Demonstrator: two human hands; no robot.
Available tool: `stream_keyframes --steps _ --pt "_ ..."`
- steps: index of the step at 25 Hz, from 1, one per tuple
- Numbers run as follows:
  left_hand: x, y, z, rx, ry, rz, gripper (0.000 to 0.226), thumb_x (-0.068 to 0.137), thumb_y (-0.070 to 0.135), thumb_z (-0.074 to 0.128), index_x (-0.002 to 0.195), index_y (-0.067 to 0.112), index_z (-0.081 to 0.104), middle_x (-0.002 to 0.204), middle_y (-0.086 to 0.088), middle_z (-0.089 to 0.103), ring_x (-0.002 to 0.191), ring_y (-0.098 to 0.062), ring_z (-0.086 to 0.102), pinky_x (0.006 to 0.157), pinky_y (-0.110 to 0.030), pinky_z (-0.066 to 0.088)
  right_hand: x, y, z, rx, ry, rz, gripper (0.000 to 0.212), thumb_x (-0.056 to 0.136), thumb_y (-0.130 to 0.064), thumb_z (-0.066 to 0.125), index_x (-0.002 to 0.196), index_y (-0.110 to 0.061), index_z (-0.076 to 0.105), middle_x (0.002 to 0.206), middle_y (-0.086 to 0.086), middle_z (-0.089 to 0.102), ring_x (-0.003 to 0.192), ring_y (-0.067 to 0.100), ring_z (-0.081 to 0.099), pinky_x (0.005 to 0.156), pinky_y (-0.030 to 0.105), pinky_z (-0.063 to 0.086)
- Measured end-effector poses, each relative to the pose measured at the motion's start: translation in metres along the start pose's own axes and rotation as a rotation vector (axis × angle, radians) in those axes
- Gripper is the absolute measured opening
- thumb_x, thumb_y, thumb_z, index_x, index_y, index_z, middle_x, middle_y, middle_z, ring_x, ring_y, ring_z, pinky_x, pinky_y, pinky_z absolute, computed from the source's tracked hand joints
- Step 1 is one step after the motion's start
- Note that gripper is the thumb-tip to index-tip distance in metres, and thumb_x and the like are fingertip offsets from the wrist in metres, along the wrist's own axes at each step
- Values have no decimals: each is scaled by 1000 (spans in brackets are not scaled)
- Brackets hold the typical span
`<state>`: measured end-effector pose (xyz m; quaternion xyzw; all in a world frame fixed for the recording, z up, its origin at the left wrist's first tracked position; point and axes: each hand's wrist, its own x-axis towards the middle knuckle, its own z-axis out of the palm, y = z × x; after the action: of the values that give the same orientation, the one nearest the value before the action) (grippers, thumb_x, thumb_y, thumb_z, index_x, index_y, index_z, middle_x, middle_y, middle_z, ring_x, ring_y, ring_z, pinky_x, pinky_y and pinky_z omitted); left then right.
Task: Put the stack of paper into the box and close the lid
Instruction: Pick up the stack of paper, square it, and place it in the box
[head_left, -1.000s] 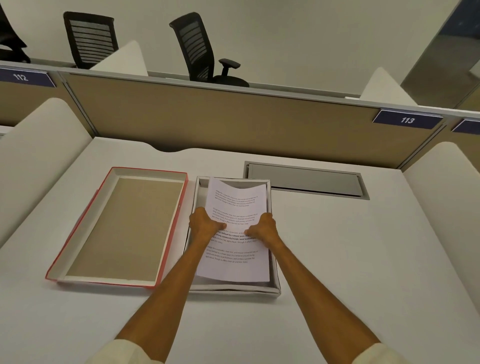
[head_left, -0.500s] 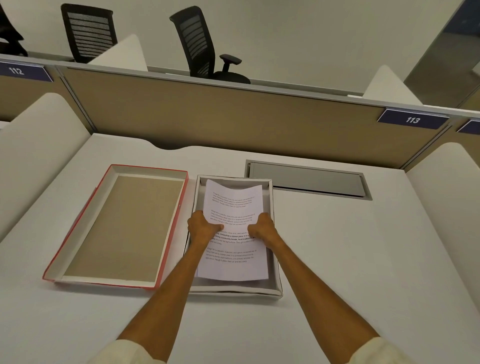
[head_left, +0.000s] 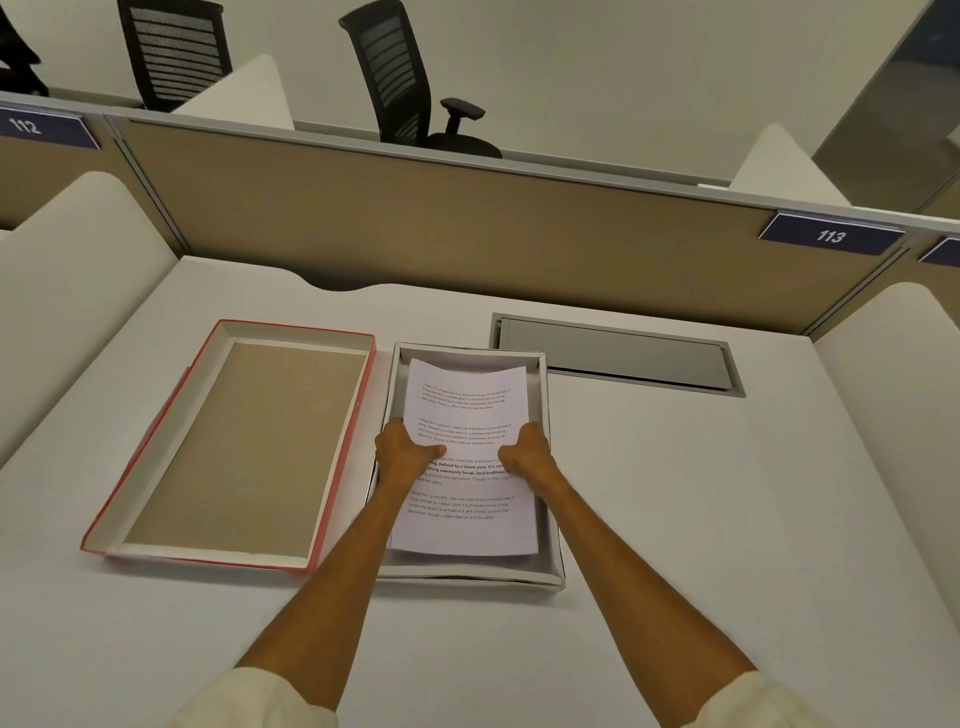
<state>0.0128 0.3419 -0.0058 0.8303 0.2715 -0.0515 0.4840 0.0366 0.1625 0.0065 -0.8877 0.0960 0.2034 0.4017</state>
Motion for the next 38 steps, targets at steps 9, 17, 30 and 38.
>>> stream_keyframes --steps 9,17,30,38 --pt "-10 -6 -1 -53 60 52 58 70 18 87 118 2 60 123 -19 67 109 -36 66 90 -42 55 -7 8 5 98 114 42 40 86 0 65 123 0 48 121 17 61 103 28 63 75 23 50" --pt "-15 -10 -3 20 62 81 68 68 30 88 123 4 56 126 -16 65 113 -36 63 99 -48 53 -12 14 9 38 163 25 47 84 -2 70 124 3 46 124 20 59 112 33 61 90 36 54" --pt "-8 -11 -9 3 1 66 69 64 22 91 117 0 53 123 -18 64 111 -35 63 95 -47 54 -7 15 -3 198 99 146 45 79 9 67 120 4 50 121 19 60 106 31 61 76 27 51" --pt "-10 -5 -13 79 -68 102 69 72 25 86 124 2 47 130 -17 61 118 -35 60 94 -39 52 -8 15 2 59 103 57 39 83 1 68 118 4 49 117 19 61 100 27 62 75 23 48"
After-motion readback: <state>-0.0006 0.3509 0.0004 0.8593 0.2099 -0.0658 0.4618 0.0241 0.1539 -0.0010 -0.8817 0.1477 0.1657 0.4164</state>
